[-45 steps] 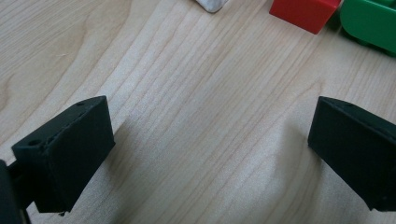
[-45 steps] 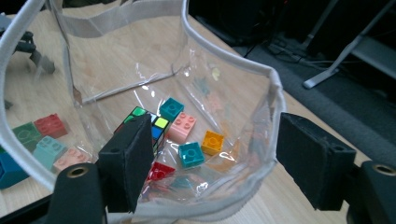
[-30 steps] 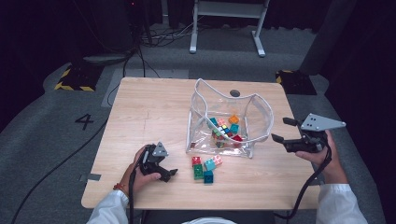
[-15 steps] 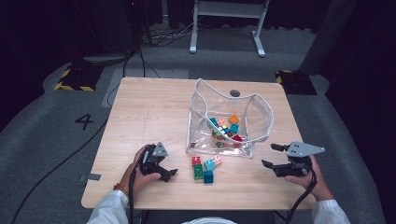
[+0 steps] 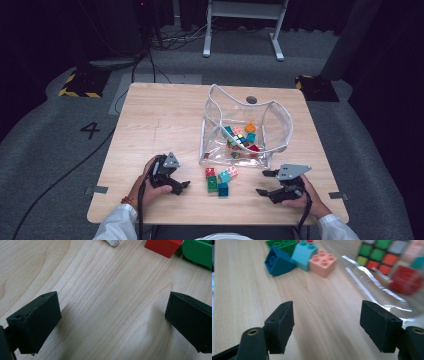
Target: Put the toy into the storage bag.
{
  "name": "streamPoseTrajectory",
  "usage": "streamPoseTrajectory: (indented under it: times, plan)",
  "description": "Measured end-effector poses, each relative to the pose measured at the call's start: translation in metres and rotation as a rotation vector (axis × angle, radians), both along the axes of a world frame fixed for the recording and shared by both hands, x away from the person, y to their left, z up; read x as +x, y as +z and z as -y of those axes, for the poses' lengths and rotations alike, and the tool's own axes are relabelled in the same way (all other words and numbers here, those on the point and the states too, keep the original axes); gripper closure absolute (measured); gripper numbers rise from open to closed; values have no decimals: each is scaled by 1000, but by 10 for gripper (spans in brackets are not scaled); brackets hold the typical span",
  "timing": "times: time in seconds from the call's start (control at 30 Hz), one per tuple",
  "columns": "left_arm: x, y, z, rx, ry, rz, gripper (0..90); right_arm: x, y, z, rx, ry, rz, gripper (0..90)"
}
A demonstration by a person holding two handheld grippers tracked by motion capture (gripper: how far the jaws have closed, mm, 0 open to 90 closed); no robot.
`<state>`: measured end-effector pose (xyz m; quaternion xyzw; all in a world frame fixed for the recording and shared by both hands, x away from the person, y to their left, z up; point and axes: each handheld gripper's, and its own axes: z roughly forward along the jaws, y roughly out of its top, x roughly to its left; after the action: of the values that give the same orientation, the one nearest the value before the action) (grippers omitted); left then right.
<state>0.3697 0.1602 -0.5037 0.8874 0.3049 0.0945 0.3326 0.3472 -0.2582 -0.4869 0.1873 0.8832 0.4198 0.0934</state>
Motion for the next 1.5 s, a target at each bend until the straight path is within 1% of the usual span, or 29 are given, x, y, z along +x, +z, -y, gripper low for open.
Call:
streamPoseTrajectory:
  times: [0.1, 0.17, 0.2, 0.23, 0.3, 0.33, 0.37, 0.43, 0.57, 0.63, 0.67, 0.7, 0.77, 0.8, 0.83, 0.87, 0.9, 0.93, 0.97, 1.0, 1.03, 1.07, 1.1, 1.13, 1.2, 1.23, 1.3, 1.43, 1.5]
  plan:
    - [0, 0, 0, 0, 0, 0, 4, -4, -7, -16, -18, 48, -7, 283]
    - [0, 0, 0, 0, 0, 0, 4, -8, -9, -28, -33, 77, -27, 286]
    - [0, 0, 0, 0, 0, 0, 3, -9, -10, -32, -27, 92, -21, 289]
    - [0, 0, 0, 0, 0, 0, 4, -11, -12, -39, -24, 99, -38, 291]
    - [0, 0, 0, 0, 0, 0, 3, -12, -14, -49, -34, 134, -30, 294]
    - [0, 0, 0, 0, 0, 0, 3, -14, -15, -53, -49, 138, -29, 294]
    - [0, 0, 0, 0, 0, 0, 3, -15, -16, -60, -45, 158, -7, 300]
    - [0, 0, 0, -1, -1, 1, 3, -15, -16, -67, -45, 166, -21, 293]
    - [0, 0, 0, 0, 0, -1, 3, -13, -17, -83, -45, 174, -12, 288]
    - [0, 0, 0, 0, -2, 2, 3, -12, -17, -89, -42, 167, -14, 288]
    - [0, 0, 0, -1, -2, 2, 2, -13, -16, -91, -43, 156, -31, 287]
    - [0, 0, 0, -1, -2, 1, 2, -11, -17, -94, -45, 161, -15, 287]
    - [0, 0, 0, -1, -2, 1, 2, -11, -16, -100, -42, 153, -24, 285]
    - [0, 0, 0, -1, -2, 1, 2, -10, -17, -103, -47, 161, -14, 284]
    - [0, 0, 0, -1, -2, 1, 2, -9, -17, -106, -41, 162, -12, 283]
    - [0, 0, 0, -1, -2, 1, 2, -7, -17, -107, -50, 180, 2, 283]
    - [0, 0, 0, 2, 0, 4, 2, -11, -16, -110, -53, 135, -48, 283]
    - [0, 0, 0, -1, -2, 1, 2, -11, -16, -112, -55, 134, -53, 283]
    - [0, 0, 0, -1, -2, 1, 2, -8, -16, -114, -50, 159, -25, 283]
    - [0, 0, 0, 2, -1, 4, 2, -9, -16, -116, -46, 139, -46, 283]
    - [0, 0, 0, -1, -2, 1, 2, -7, -17, -117, -44, 155, -22, 283]
    - [0, 0, 0, -1, -2, 1, 2, -6, -17, -118, -43, 154, -20, 284]
    - [0, 0, 0, -1, -2, 1, 2, -5, -17, -118, -52, 167, -12, 285]
    - [0, 0, 0, 0, -2, 1, 2, -8, -17, -120, -52, 131, -43, 286]
    - [0, 0, 0, -1, -2, 1, 2, -8, -16, -119, -51, 132, -45, 299]
    - [0, 0, 0, -1, -2, 1, 2, -5, -17, -119, -37, 148, -15, 313]
    - [0, 0, 0, -1, -2, 1, 2, -6, -17, -119, -35, 144, -23, 334]
    - [0, 0, 0, -1, -2, 1, 2, -6, -17, -117, -26, 136, -24, 403]
    - [0, 0, 0, -1, -2, 1, 2, -6, -16, -117, -24, 143, -19, 432]
